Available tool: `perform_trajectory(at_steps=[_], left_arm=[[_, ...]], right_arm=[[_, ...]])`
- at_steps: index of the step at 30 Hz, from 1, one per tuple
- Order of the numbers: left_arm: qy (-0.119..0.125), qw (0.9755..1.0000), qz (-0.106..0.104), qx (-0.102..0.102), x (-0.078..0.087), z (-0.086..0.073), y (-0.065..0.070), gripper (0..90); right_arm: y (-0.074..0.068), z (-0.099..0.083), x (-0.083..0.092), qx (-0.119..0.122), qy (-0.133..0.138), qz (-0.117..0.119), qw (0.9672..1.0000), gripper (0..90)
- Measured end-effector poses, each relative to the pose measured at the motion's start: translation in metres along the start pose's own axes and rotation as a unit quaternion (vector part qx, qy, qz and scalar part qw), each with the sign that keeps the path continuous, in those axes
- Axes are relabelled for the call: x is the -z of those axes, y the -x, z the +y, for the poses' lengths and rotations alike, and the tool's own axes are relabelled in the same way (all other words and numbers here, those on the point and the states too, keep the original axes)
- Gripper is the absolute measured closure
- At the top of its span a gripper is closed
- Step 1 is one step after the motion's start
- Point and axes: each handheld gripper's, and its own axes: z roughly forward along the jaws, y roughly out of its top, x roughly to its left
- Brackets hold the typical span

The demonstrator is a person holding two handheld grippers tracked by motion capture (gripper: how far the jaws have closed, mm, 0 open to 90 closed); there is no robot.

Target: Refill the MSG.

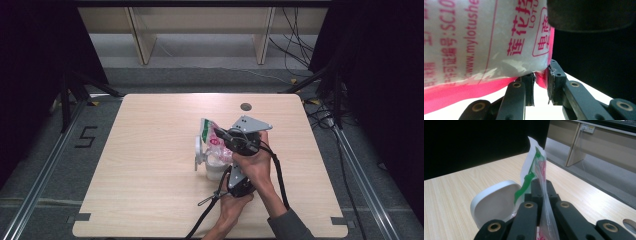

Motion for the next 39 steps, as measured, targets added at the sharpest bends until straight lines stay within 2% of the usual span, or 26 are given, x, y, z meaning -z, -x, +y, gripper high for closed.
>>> perform_trajectory(at_steps=[3,4,5,6,7,8,10,12,13,14,16,17,18,20,21,22,24,25,28,29,34,35,37,39], left_arm=[[-0.001,1.0,-0.002,0.003,0.0003,-0.0001,-0.0001,77.1],[-0.002,1.0,-0.002,0.002,0.0008,0.0002,-0.0003,77.1],[0.003,1.0,0.0,0.003,0.0002,0.0,0.0003,77.1],[-0.008,0.9999,0.006,-0.003,0.0017,0.0007,0.0002,77.1],[-0.007,1.0,0.004,-0.004,0.0014,0.0006,0.0002,77.1],[0.001,1.0,-0.002,0.0,0.0005,0.0002,0.0003,77.1],[-0.005,1.0,0.002,0.0,0.0015,0.0005,0.0006,77.1],[0.006,1.0,-0.001,0.004,-0.0002,-0.0003,0.0004,77.1],[0.01,0.9999,-0.002,0.008,-0.0005,-0.0001,0.0008,77.1],[0.0,1.0,0.002,0.003,0.0013,0.0007,0.0008,77.1],[-0.005,1.0,0.003,0.001,0.0024,0.0011,0.0007,77.1],[-0.006,1.0,0.005,0.002,0.0022,0.0007,0.001,77.1],[-0.007,1.0,0.004,-0.001,0.0016,0.0003,0.0006,77.1],[0.004,1.0,0.0,0.004,0.0001,-0.0003,0.0007,77.1],[-0.001,1.0,0.001,0.003,0.0012,0.0003,0.0009,77.1],[-0.007,1.0,0.003,0.0,0.0022,0.001,0.0009,77.1],[0.004,1.0,-0.001,0.006,0.0004,0.0003,0.0012,77.1],[-0.005,1.0,0.003,0.001,0.0015,0.0006,0.0008,77.1],[-0.007,1.0,0.005,0.001,0.0023,0.0007,0.001,77.1],[0.003,1.0,-0.002,0.004,0.0005,0.0002,0.0009,77.1],[0.0,1.0,-0.003,0.002,0.0008,-0.0001,0.001,77.1],[0.001,1.0,-0.002,0.002,0.0006,-0.0001,0.001,77.1],[0.001,1.0,-0.003,0.002,0.0002,0.0,0.0009,77.1],[-0.002,1.0,-0.003,0.001,0.0006,-0.0001,0.0007,77.1]], right_arm=[[-0.0003,-0.0006,-0.0019,0.004,-0.003,0.009,0.9999,90.0],[-0.0015,-0.0009,-0.0015,-0.002,-0.001,-0.003,1.0,90.0],[0.0011,-0.0002,-0.0012,0.008,0.0,0.007,0.9999,90.0],[0.0005,0.0003,-0.0002,0.007,-0.001,0.007,0.9999,90.0],[-0.001,0.0005,0.0007,-0.004,-0.002,0.008,1.0,90.0],[0.0002,0.0007,-0.0005,0.012,0.005,0.008,0.9999,90.0],[-0.0006,0.0003,-0.0012,0.012,0.001,0.0,0.9999,90.0],[-0.0018,-0.0003,-0.0012,0.002,-0.008,0.004,1.0,90.0],[-0.0027,0.0002,-0.0007,0.01,-0.004,-0.001,0.9999,90.0],[-0.0035,0.0015,-0.0008,0.022,-0.003,-0.003,0.9998,90.0],[-0.0033,0.0016,-0.0011,0.018,-0.003,-0.005,0.9998,90.0],[-0.0036,0.0008,-0.0003,0.007,-0.011,-0.001,0.9999,90.0],[-0.0022,0.0,-0.0024,0.017,-0.005,-0.001,0.9998,90.0],[-0.0016,0.0001,-0.0016,0.017,-0.008,0.001,0.9998,90.0],[-0.0012,0.0004,-0.0014,0.017,-0.006,0.001,0.9998,90.0],[-0.0021,0.0003,-0.0008,0.004,-0.005,0.0,1.0,90.0],[-0.0016,0.0005,-0.0011,0.015,-0.006,0.0,0.9999,90.0],[-0.0021,0.0,-0.0023,0.021,-0.002,-0.003,0.9998,90.0],[-0.0008,0.0001,-0.0013,0.012,-0.008,0.004,0.9999,90.0],[-0.001,-0.0003,-0.0013,0.007,-0.004,-0.001,1.0,90.0],[0.0002,-0.0005,-0.0019,0.008,-0.003,0.006,0.9999,90.0],[-0.0003,-0.0007,-0.0017,0.005,0.0,-0.001,1.0,90.0],[-0.0001,-0.0005,-0.0016,0.007,-0.001,0.011,0.9999,90.0],[0.0001,-0.0002,-0.0005,0.004,-0.01,0.008,0.9999,90.0]])
